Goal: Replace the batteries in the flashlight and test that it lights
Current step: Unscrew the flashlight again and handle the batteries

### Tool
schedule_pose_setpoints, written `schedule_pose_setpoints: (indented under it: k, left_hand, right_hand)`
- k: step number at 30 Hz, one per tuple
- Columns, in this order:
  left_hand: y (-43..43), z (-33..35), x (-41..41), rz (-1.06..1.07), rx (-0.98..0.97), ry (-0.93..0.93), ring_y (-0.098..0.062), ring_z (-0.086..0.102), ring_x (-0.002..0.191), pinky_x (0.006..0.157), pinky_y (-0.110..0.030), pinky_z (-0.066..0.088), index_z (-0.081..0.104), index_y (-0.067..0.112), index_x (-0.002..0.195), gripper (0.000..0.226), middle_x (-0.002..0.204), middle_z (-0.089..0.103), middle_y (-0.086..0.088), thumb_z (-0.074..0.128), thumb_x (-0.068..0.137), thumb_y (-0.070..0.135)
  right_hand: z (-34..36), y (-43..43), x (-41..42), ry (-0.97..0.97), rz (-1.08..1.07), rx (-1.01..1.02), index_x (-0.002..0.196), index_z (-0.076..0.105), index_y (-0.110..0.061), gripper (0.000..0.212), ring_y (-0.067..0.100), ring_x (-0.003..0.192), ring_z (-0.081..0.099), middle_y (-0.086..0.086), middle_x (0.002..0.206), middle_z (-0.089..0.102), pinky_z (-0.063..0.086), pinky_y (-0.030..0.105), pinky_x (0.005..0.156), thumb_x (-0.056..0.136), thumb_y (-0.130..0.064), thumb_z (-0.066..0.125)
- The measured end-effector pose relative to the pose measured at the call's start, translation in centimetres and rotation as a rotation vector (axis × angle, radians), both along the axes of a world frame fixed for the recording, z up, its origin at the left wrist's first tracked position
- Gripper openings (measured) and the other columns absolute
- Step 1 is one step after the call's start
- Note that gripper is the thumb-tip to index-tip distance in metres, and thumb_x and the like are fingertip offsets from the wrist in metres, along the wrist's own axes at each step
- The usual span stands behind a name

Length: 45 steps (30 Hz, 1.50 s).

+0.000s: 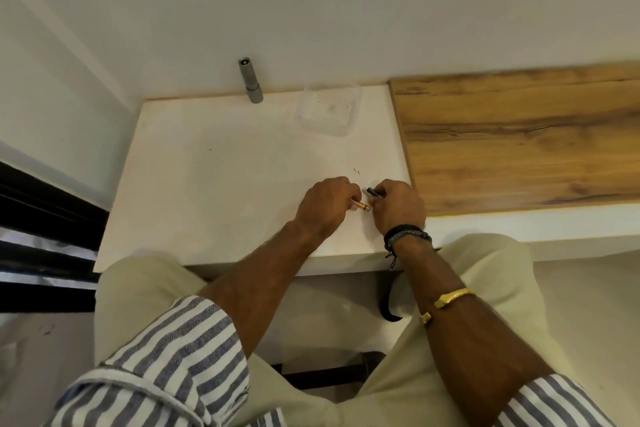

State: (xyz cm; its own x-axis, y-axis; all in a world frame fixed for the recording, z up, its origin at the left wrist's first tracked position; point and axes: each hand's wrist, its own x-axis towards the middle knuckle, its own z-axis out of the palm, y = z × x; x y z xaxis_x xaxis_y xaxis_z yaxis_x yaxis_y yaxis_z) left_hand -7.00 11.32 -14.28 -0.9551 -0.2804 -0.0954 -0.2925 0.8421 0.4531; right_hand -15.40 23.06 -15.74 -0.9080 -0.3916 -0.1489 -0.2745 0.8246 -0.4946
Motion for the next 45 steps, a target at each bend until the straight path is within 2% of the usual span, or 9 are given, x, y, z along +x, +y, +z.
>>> schedule_pose_setpoints:
  k: [8,13,16,21,26,29,35,40,45]
  left_hand:
    - [-3.7,2.6,-0.1,0.042,-0.031,0.198,-0.023,0.064,0.084,0.074,-0.042,0.053,0.075,0.013,0.100,0.012,0.096,0.068,-0.006,0.067,0.092,0.018]
    - [-7.6,5.3,-2.0,0.090,-0.085,0.286,-0.027,0.065,0.087,0.075,-0.034,0.049,0.075,0.008,0.103,0.015,0.098,0.071,-0.012,0.066,0.093,0.014]
    - [-10.1,6.2,-3.9,0.136,-0.113,0.309,-0.029,0.065,0.089,0.075,-0.033,0.047,0.076,0.008,0.104,0.016,0.098,0.072,-0.013,0.065,0.093,0.014]
    - [-14.4,5.9,-8.0,0.250,-0.087,0.207,-0.024,0.066,0.090,0.078,-0.036,0.052,0.078,0.017,0.100,0.015,0.099,0.075,-0.005,0.070,0.088,0.015]
    - [-17.2,5.0,-11.4,0.234,-0.173,0.075,-0.022,0.065,0.087,0.079,-0.037,0.055,0.079,0.026,0.096,0.013,0.099,0.071,-0.003,0.074,0.084,0.022]
    - [-18.1,3.9,-12.7,0.197,-0.265,0.047,-0.025,0.064,0.082,0.076,-0.035,0.053,0.079,0.028,0.095,0.013,0.101,0.062,-0.007,0.078,0.083,0.026]
    - [-18.5,2.5,-13.8,0.194,-0.337,0.044,-0.026,0.064,0.086,0.072,-0.033,0.049,0.078,0.028,0.102,0.016,0.098,0.066,-0.008,0.071,0.089,0.022]
    - [-18.5,3.0,-12.8,0.266,-0.161,0.162,-0.019,0.066,0.093,0.081,-0.034,0.054,0.079,0.024,0.097,0.015,0.100,0.076,0.001,0.067,0.090,0.019]
    - [-17.0,2.4,-9.9,0.585,0.183,0.354,-0.015,0.068,0.088,0.083,-0.030,0.054,0.078,0.019,0.097,0.014,0.099,0.075,0.003,0.072,0.084,0.018]
  right_hand:
    - [3.5,-2.8,-1.6,-0.079,0.042,-0.219,0.102,0.075,-0.018,0.012,0.023,0.092,0.067,0.002,0.102,0.075,0.055,0.036,0.081,0.094,-0.025,0.070]
    - [6.6,-6.9,-4.7,-0.055,0.088,-0.266,0.099,0.075,-0.018,0.011,0.024,0.095,0.067,0.004,0.102,0.075,0.054,0.035,0.081,0.093,-0.026,0.071]
    - [7.8,-10.1,-7.2,-0.017,0.110,-0.263,0.101,0.076,-0.020,0.011,0.023,0.094,0.067,0.005,0.102,0.075,0.050,0.030,0.075,0.092,-0.026,0.072]
    - [6.9,-15.5,-11.6,0.043,0.188,-0.135,0.102,0.076,-0.017,0.012,0.022,0.090,0.066,0.007,0.103,0.075,0.046,0.025,0.073,0.092,-0.023,0.072]
    - [4.5,-19.1,-14.2,0.083,0.266,0.035,0.106,0.074,-0.012,0.015,0.030,0.095,0.069,0.012,0.107,0.072,0.060,0.039,0.085,0.092,-0.019,0.072]
    - [3.6,-20.4,-15.0,0.151,0.337,0.160,0.107,0.071,-0.013,0.017,0.033,0.095,0.069,0.014,0.105,0.070,0.060,0.040,0.081,0.091,-0.018,0.071]
    - [3.1,-21.1,-15.0,0.254,0.419,0.280,0.113,0.068,-0.013,0.021,0.034,0.093,0.068,0.014,0.106,0.068,0.053,0.036,0.072,0.092,-0.013,0.064]
    - [3.9,-20.2,-14.4,0.229,0.377,0.217,0.115,0.068,-0.013,0.027,0.036,0.102,0.066,0.015,0.114,0.065,0.056,0.039,0.082,0.091,-0.003,0.063]
    - [4.4,-16.4,-12.6,0.206,0.176,-0.094,0.116,0.069,-0.020,0.028,0.027,0.110,0.062,0.008,0.119,0.065,0.054,0.036,0.087,0.091,-0.008,0.065]
